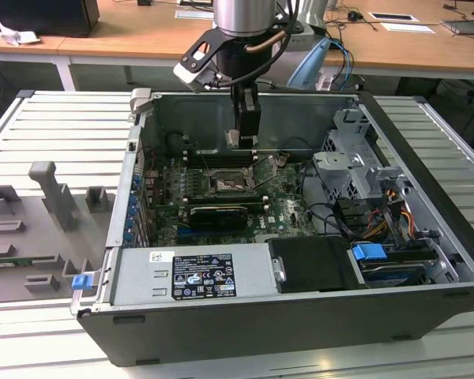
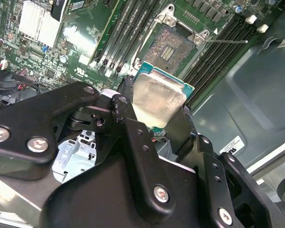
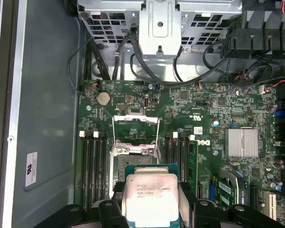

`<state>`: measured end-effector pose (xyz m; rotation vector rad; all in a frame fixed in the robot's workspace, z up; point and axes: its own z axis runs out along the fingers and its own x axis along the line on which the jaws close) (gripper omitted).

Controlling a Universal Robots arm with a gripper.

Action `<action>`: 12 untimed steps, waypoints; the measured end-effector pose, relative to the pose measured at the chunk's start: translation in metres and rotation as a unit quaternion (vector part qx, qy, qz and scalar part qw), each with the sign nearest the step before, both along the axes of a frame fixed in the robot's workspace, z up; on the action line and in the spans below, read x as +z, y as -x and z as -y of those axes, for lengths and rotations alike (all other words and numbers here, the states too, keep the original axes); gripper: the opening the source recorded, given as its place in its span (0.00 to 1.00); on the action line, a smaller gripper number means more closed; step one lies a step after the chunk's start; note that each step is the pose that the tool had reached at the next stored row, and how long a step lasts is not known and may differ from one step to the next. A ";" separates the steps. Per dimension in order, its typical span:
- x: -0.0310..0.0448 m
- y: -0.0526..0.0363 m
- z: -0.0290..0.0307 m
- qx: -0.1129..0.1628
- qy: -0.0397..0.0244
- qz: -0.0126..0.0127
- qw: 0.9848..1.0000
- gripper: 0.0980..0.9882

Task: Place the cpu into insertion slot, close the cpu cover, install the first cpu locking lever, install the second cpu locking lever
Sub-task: 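Place the cpu into insertion slot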

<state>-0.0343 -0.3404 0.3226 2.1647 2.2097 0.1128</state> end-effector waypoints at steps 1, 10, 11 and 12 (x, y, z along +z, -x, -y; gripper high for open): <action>-0.0004 0.0000 0.0000 0.000 0.000 0.000 1.000 0.48; -0.0172 0.0001 -0.0003 0.000 0.000 0.000 1.000 0.48; -0.0191 0.0001 -0.0003 0.000 0.000 0.000 1.000 0.48; -0.0207 0.0001 -0.0003 0.000 0.000 0.000 1.000 0.48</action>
